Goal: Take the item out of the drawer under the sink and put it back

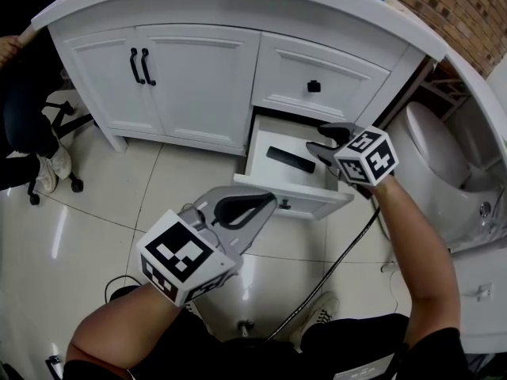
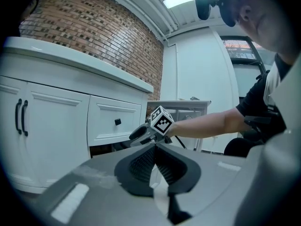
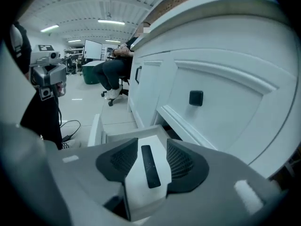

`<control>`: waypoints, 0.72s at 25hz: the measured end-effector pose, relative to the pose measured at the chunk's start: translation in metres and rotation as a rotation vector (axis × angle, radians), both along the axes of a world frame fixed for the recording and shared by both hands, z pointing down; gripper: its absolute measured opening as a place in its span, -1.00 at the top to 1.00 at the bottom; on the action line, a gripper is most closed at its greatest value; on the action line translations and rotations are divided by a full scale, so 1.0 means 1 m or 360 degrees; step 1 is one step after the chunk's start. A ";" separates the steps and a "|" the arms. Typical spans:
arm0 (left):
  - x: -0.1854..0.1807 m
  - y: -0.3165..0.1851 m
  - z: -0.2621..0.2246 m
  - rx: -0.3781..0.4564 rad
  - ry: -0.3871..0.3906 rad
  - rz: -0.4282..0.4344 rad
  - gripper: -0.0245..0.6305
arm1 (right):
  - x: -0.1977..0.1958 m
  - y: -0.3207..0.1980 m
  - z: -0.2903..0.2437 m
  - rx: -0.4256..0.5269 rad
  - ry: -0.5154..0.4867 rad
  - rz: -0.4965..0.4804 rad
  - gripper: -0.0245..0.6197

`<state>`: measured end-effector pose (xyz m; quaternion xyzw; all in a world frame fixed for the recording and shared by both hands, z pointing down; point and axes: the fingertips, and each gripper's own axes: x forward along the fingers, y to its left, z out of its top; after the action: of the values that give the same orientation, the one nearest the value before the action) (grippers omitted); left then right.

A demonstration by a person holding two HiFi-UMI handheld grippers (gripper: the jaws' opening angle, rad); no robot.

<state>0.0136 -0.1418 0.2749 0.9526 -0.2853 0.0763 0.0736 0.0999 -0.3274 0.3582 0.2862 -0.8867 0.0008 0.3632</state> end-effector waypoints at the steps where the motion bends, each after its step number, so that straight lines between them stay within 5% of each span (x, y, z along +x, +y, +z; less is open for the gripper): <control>1: 0.001 0.000 0.000 -0.0003 -0.0002 0.0003 0.91 | 0.000 -0.005 0.009 -0.0033 0.0015 0.0000 0.35; 18: -0.005 -0.016 0.003 -0.0050 0.0040 -0.0035 0.91 | -0.032 -0.037 0.119 -0.0314 0.0265 -0.0207 0.29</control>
<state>0.0082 -0.1579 0.2775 0.9489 -0.2937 0.0680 0.0931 0.0674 -0.3648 0.4773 0.1901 -0.8657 0.0406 0.4612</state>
